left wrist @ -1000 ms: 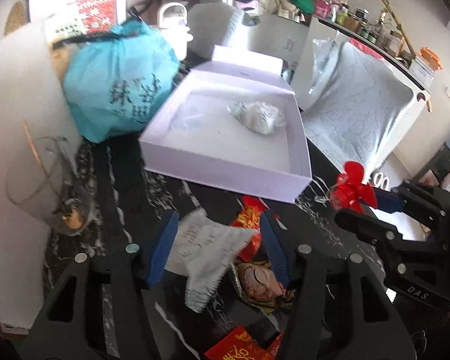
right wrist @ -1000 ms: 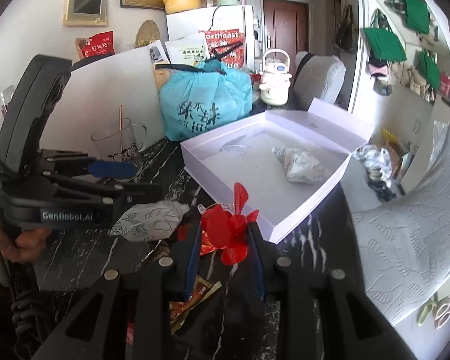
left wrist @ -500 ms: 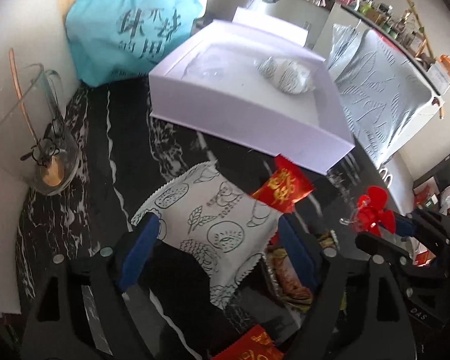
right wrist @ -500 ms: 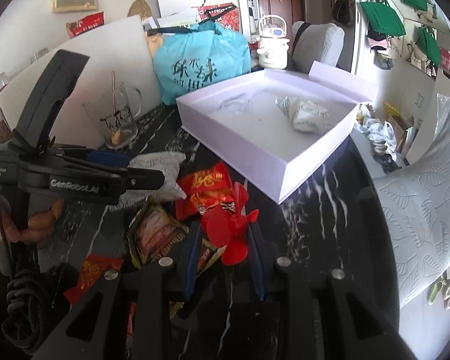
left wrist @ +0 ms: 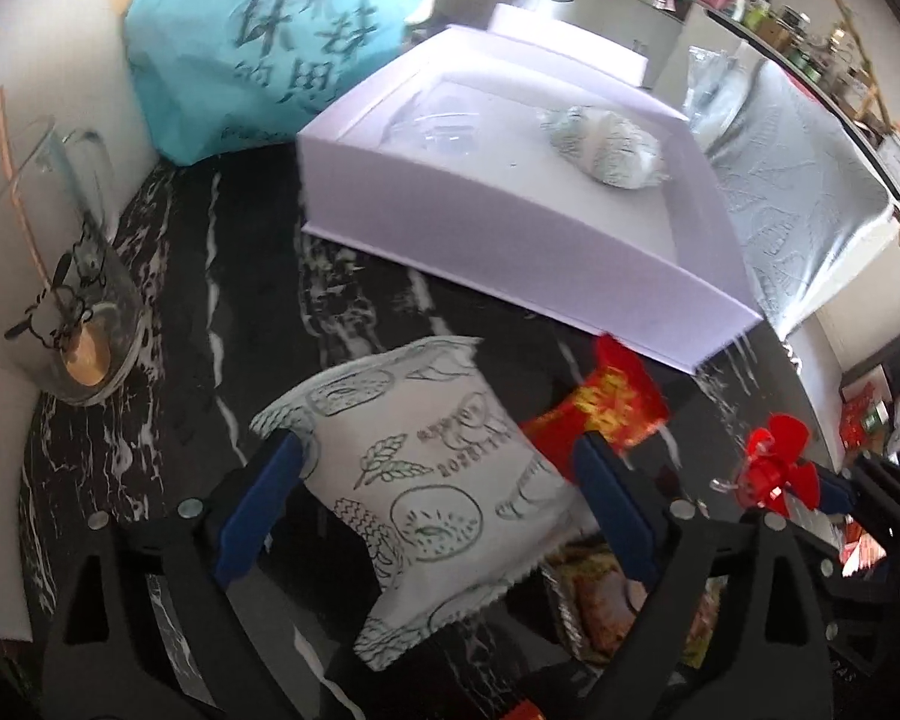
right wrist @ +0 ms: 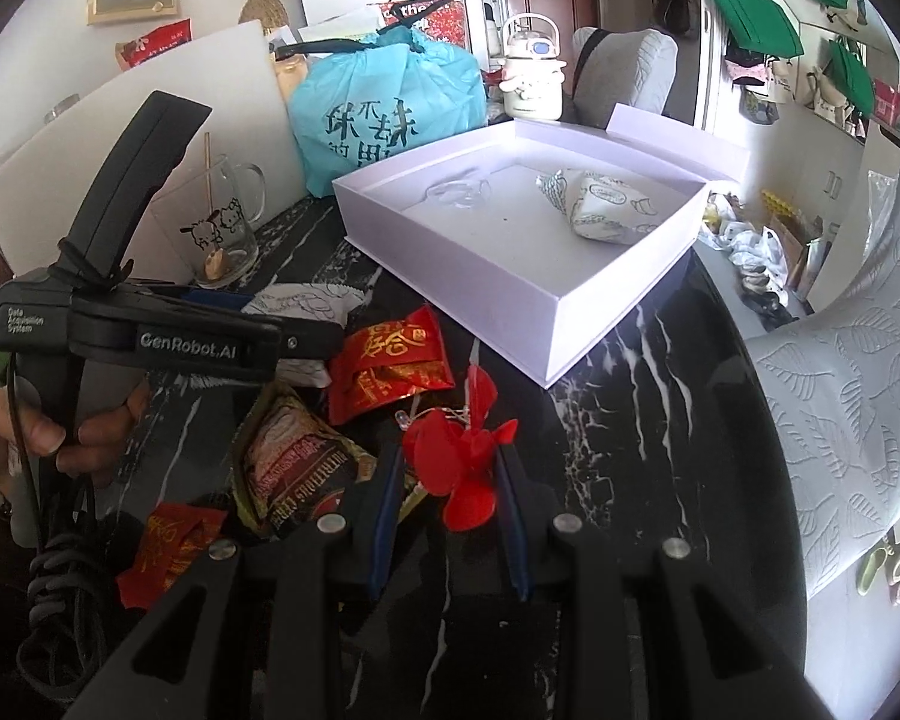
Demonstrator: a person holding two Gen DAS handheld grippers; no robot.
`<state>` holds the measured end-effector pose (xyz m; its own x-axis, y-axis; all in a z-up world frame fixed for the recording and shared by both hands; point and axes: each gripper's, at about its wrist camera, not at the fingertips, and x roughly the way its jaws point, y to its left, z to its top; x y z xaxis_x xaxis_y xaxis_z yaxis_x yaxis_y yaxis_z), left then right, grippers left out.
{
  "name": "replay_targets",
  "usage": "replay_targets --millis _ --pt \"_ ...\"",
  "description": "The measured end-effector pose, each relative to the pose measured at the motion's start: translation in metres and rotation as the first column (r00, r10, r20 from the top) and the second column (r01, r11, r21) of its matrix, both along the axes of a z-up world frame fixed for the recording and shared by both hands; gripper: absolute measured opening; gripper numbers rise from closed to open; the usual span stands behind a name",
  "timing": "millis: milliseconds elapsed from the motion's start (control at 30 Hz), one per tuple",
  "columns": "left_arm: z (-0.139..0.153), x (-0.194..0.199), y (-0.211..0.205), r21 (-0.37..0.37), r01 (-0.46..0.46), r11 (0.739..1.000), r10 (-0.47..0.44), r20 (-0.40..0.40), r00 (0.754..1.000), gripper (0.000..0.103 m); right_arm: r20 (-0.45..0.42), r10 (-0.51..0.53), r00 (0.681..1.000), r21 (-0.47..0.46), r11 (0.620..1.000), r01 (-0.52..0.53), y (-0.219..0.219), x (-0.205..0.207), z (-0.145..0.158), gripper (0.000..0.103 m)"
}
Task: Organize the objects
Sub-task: 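Carry the red fan toy and white pouch with both grippers over the white box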
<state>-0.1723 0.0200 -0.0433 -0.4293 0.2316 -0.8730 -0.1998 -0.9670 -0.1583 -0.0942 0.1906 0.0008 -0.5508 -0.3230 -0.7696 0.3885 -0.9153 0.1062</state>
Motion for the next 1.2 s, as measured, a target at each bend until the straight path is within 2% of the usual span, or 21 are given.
replay_targets --millis 67,167,267,367,433,500,567,800,1200 --pt "-0.005 -0.005 -0.006 0.002 -0.037 0.999 0.037 0.012 0.999 0.092 0.004 0.003 1.000 0.002 1.000 -0.003 -0.001 -0.001 -0.002 0.030" --pt "-0.012 -0.008 -0.014 0.051 -0.053 0.997 0.051 0.027 0.998 0.092 0.012 0.010 1.000 0.002 1.000 -0.010 -0.003 -0.004 -0.004 0.030" --pt "-0.012 -0.007 -0.010 0.039 -0.032 0.999 0.031 0.014 0.999 0.091 0.015 0.013 1.000 0.010 1.000 -0.013 -0.004 -0.004 -0.005 0.030" --pt "-0.011 -0.004 -0.008 0.026 -0.022 0.999 0.022 -0.004 1.000 0.086 0.016 0.008 1.000 0.011 1.000 -0.009 -0.004 -0.004 -0.006 0.030" --pt "-0.009 -0.001 -0.008 0.016 -0.023 1.000 0.024 -0.023 0.999 0.075 0.017 0.002 1.000 0.018 1.000 -0.002 -0.003 -0.003 -0.006 0.030" --pt "-0.007 0.001 -0.005 -0.001 -0.009 1.000 0.009 -0.028 1.000 0.069 0.015 -0.001 1.000 0.023 1.000 0.000 -0.003 -0.001 -0.005 0.030" --pt "-0.005 0.004 -0.004 0.006 0.003 1.000 -0.003 -0.026 1.000 0.059 0.013 -0.002 1.000 0.026 1.000 0.002 -0.003 0.002 -0.004 0.030" --pt "0.001 0.018 -0.007 0.028 0.015 0.999 -0.015 -0.022 1.000 0.057 -0.023 -0.009 1.000 0.027 1.000 0.010 -0.003 0.018 0.007 0.030" --pt "0.031 0.049 -0.010 0.013 0.024 1.000 -0.023 -0.106 0.994 0.057 -0.058 0.022 0.998 0.019 1.000 -0.021 -0.009 0.041 0.022 0.030"
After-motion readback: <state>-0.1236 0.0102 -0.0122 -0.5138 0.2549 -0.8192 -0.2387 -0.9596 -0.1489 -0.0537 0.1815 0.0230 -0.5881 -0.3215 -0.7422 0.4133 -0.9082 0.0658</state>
